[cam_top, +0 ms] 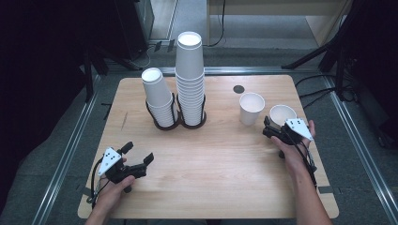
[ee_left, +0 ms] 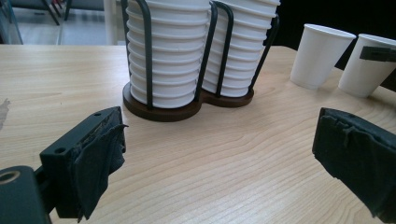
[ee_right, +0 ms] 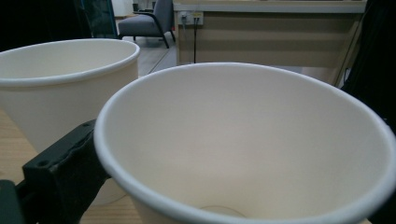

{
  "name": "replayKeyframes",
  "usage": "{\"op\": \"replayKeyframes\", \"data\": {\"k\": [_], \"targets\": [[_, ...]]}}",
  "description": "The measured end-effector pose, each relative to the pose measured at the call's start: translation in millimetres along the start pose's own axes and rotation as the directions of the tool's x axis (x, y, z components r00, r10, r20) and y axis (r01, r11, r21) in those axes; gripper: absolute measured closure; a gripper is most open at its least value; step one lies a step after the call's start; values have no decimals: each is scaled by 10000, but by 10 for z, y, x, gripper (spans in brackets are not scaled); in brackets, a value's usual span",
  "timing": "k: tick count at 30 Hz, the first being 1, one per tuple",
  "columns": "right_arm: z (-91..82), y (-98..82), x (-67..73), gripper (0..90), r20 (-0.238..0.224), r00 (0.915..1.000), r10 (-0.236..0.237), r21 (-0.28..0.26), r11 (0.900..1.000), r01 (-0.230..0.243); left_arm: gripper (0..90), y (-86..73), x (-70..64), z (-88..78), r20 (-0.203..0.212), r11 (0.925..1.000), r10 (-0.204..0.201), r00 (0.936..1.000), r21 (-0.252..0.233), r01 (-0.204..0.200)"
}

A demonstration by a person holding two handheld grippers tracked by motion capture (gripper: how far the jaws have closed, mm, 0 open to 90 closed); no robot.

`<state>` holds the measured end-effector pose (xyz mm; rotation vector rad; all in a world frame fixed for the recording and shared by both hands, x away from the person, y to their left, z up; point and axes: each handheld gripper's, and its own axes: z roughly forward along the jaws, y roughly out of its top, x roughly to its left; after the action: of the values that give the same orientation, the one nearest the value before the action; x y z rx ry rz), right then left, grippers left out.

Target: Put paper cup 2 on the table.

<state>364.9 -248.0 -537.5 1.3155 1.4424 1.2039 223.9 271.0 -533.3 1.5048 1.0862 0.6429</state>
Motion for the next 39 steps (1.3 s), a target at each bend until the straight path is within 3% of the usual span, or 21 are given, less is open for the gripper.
{"op": "replayKeyframes", "data": {"k": [8,12,19,26,39], "targets": [[-118,-16,-44,0,22,10000,9,175,9998,-10,6,13,-15,-10,-109,10000,-15,9999,65,16],[-211,-1,-108,0,-212,9997,127,128,9998,-124,0,15,-27,-11,-125,9999,-21,9999,144,23],[-327,27,-166,0,-234,9996,-149,63,9999,151,0,-6,-62,-37,-345,9989,74,9994,468,-58],[-443,46,-187,0,-322,9993,-188,-104,9998,185,0,-9,-75,-71,-529,9990,86,9986,452,-62],[-746,52,-257,0,-545,9980,-318,-275,9992,303,0,-96,58,-262,-1160,9986,-81,9932,509,141]]}}
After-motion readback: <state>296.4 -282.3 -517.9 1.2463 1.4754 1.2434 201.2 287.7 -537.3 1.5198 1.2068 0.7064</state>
